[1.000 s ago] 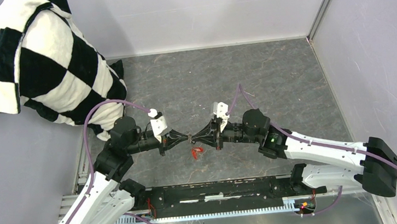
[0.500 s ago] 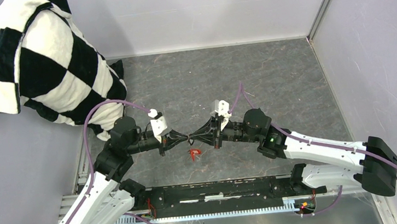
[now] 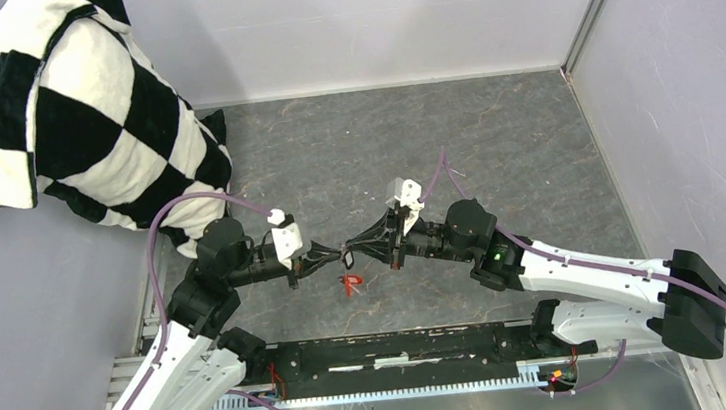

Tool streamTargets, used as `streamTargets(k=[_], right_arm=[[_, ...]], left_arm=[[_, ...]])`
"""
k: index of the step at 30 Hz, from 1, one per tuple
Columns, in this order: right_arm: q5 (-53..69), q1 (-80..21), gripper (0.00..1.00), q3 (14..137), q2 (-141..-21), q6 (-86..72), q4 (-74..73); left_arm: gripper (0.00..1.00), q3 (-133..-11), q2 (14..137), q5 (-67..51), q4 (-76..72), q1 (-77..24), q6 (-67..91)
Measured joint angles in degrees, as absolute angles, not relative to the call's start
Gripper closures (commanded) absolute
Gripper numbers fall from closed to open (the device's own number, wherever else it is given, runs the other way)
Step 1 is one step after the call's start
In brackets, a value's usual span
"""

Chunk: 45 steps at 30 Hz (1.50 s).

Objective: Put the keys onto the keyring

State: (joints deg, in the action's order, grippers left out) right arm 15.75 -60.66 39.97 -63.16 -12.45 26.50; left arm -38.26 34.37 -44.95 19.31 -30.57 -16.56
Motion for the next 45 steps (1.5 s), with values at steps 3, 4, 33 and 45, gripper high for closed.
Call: streamTargets(k=[3, 4, 33, 45], right_arm=[[14.7, -60.7, 1.0, 39.9, -63.0, -13.1, 26.5], [14.3, -60.7, 1.0, 39.9, -62.9, -13.3, 26.6], [10.4, -61.0, 1.0, 37.9, -59.9, -13.8, 26.0], [13.0, -61.0, 1.0, 37.8, -58.7, -13.1, 25.6]], left_arm=[[0.98, -38.2, 33.6, -45.2, 19.4, -30.6, -17.5], [0.98, -38.2, 33.4, -45.2, 19.5, -30.6, -17.6], [0.98, -38.2, 32.2, -45.3, 15.6, -30.6, -17.2], [0.98, -37.8, 32.5, -43.6, 14.8, -30.6, -16.5]])
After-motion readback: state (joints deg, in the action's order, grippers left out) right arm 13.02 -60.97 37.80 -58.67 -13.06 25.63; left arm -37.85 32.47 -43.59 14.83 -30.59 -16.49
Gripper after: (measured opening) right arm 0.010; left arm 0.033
